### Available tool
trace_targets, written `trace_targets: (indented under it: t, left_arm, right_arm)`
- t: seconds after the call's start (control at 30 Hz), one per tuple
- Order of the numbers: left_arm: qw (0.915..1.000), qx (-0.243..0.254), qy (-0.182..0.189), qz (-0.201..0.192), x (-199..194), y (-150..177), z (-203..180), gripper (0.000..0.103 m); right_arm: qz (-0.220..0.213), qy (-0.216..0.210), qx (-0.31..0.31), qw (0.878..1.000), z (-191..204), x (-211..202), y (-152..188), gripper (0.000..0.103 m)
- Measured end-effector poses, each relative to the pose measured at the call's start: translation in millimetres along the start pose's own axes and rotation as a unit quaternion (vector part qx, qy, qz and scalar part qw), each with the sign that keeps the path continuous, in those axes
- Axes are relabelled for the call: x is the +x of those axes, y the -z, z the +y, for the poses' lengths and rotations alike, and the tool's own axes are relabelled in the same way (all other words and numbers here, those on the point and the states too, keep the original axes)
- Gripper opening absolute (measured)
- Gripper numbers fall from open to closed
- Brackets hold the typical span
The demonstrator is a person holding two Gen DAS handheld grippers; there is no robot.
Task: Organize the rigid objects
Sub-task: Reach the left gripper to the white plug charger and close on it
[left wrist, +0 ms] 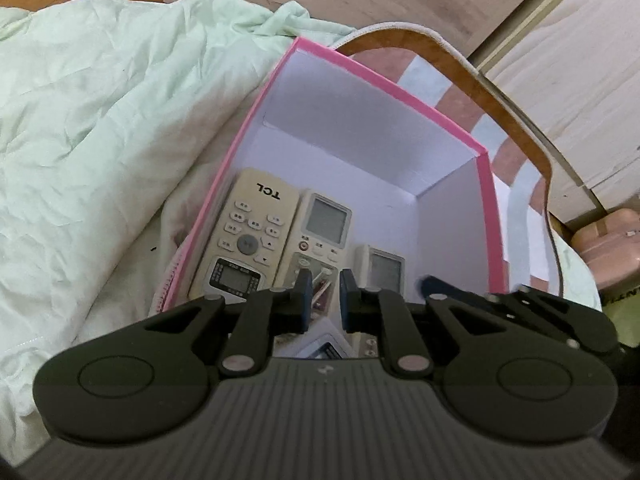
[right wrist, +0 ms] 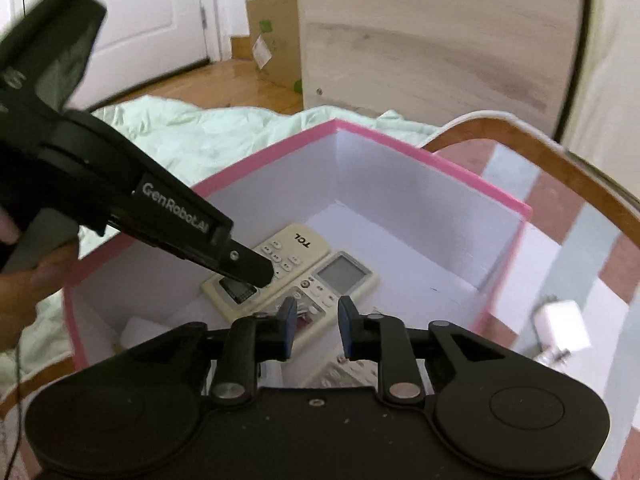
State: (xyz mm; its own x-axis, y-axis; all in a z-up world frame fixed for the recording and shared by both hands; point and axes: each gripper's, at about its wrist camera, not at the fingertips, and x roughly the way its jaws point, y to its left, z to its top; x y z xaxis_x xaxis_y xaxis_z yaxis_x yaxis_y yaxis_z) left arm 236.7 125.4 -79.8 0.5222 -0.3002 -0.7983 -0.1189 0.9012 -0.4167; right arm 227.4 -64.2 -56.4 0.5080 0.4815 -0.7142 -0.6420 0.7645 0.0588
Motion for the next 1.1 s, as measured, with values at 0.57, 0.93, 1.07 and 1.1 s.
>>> trace_targets:
  t: [0.57,0.93,1.07,1.1]
  left_arm:
    - [0.9881,0.15,0.02,-0.025,-81.7,14.1,-118.7,0.048]
    - [0.9678,0.249,0.031,0.016,-54.3,26.1,-222.1,0.062]
    - [0.966,0.253,0.032,0.046,-15.1,23.9,-244.2,0.063]
    - [0.966,0.251,0.028,0.055,-2.7,22.7,-248.1,0.063]
  right_arm:
    - [-0.118,0.058,0.064,0.989,-47.2,-160.8,23.1,0.056]
    - [-0.11,0.099,0.077,0.986,-73.0,-170.2,62.0,0.064]
    - [-0.104,0.105,0.103,0.984,-91.1,-149.2,81.6,0.064]
    - [-0.107,0.104,0.111,0.983,-96.6,-143.0,85.2,0.064]
